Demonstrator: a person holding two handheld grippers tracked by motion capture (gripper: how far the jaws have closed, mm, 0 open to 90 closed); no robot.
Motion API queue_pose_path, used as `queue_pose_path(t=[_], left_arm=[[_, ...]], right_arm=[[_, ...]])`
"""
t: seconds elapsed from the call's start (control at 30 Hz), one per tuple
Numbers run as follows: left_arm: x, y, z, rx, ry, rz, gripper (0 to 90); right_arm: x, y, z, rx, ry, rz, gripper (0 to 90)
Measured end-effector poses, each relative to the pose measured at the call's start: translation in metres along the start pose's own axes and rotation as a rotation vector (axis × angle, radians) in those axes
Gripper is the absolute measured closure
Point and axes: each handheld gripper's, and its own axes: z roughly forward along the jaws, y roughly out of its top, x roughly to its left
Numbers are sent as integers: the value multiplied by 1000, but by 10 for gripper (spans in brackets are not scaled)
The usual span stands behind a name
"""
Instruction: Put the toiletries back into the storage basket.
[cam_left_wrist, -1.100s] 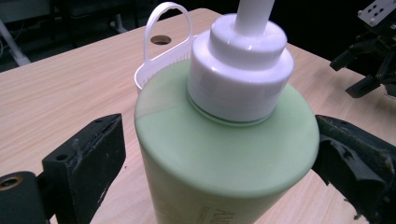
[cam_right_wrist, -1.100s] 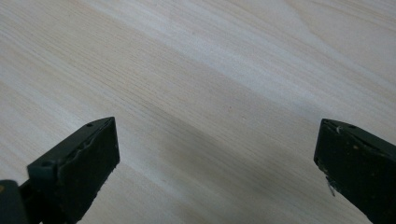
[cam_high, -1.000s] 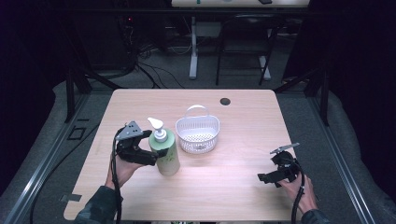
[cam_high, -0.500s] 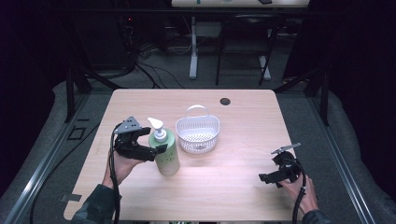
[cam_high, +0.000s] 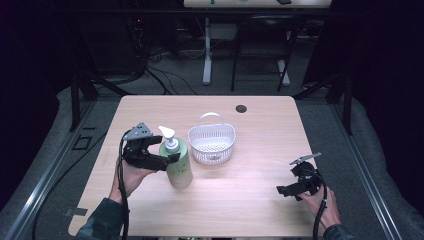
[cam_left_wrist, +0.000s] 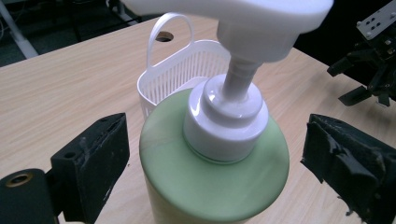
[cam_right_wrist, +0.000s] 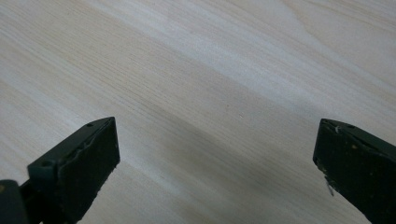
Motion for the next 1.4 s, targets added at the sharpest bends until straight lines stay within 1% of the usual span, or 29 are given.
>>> queue_pose_path(t=[0.1, 0.17, 0.33, 0.4, 0.5, 0.6, 0.67, 0.83, 0.97, 1.0, 1.03, 1.1, 1.13, 1.2, 1.27, 1.4], left_arm=[[-2, 3, -1, 3, 2, 4, 89], [-2, 5, -3, -4, 1, 3, 93], [-4, 8, 0, 2, 3, 9, 103], [-4, 10, 0, 4, 3, 6, 116], [-5, 12, 0, -4, 14, 8, 147], [-6, 14, -1, -7, 16, 10, 154], [-8, 16, -1, -15, 25, 5, 161], [-11, 19, -2, -26, 40, 7, 258], [-13, 20, -2, -30, 69, 8, 346], [-13, 20, -2, -30, 69, 8, 358], [-14, 20, -3, -39, 80, 5, 372], [-14, 21, -4, -43, 93, 6, 400], [-14, 21, -4, -43, 93, 6, 415], [-14, 21, -5, -44, 110, 3, 445], [-15, 21, -6, -49, 114, 1, 469], [-17, 22, -5, -53, 126, 11, 527]], right_arm=[[0, 0, 0, 4, 1, 5, 1], [0, 0, 0, 3, 2, 3, 1], [0, -1, 1, 8, 2, 4, 2], [0, -1, 1, 11, 1, 6, 2], [0, -1, 0, 9, 6, 11, 3], [0, -1, 1, 9, 6, 11, 3], [0, -1, 1, 9, 6, 11, 4], [-1, -1, 1, 11, 3, 6, 5], [-1, -1, 1, 11, 0, 7, 8], [-1, -1, 1, 11, 0, 7, 8], [-1, -1, 1, 11, 0, 7, 8], [-1, -1, 1, 11, 1, 6, 9], [-1, -1, 1, 12, -1, 7, 9], [-1, -1, 1, 12, -2, 6, 8], [-1, -1, 0, 6, -2, 7, 9], [-1, -1, 1, 11, -7, 4, 9]])
